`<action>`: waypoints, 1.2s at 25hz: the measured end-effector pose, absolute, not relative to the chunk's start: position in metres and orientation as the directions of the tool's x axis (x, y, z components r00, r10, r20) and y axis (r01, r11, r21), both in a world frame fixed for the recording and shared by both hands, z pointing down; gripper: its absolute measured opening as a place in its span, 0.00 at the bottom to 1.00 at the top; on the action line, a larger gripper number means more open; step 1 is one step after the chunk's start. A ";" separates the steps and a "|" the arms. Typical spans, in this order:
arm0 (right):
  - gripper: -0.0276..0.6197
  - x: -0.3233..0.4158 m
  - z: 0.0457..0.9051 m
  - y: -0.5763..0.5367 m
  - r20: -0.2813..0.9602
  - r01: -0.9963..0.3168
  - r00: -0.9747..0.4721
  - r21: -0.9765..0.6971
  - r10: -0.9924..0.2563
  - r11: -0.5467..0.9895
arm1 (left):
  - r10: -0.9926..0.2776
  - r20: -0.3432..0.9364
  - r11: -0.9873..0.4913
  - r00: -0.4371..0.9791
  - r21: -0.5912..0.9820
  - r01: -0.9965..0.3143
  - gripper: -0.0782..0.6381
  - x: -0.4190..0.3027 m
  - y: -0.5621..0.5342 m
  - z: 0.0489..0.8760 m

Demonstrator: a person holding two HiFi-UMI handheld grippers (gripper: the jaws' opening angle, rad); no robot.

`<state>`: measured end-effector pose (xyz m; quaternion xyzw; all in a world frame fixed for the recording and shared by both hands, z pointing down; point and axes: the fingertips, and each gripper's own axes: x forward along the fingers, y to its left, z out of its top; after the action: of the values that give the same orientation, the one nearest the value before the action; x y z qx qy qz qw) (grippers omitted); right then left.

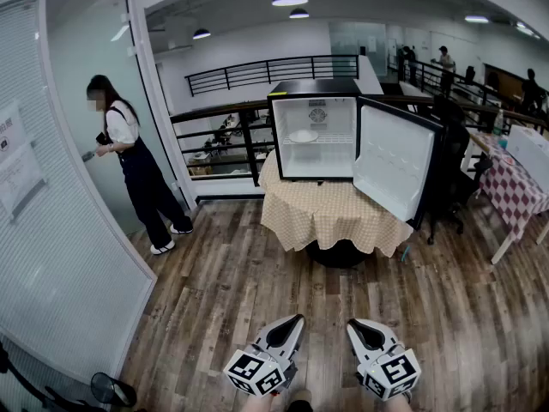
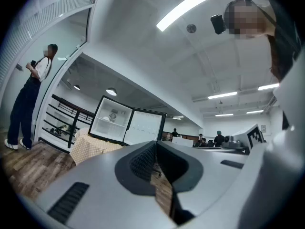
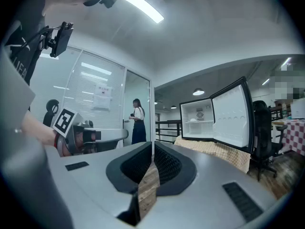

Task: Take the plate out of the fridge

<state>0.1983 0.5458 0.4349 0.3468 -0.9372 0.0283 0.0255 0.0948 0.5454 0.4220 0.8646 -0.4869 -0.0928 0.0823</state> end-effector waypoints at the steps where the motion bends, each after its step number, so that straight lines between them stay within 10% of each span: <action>1: 0.11 0.196 0.435 0.535 0.069 -0.652 -0.758 -0.033 -0.649 0.757 | -0.856 -0.080 -0.514 0.511 0.233 -0.826 0.13 0.093 0.535 0.422; 30: 0.11 0.112 0.453 0.308 0.064 -0.701 -0.713 -0.053 -0.699 0.711 | -0.812 -0.076 -0.576 0.579 0.264 -0.774 0.13 0.028 0.317 0.443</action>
<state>0.1118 0.3076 0.4531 0.3785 -0.9247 0.0368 0.0193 0.0277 0.3166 0.4433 0.8827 -0.4491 -0.0946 0.1011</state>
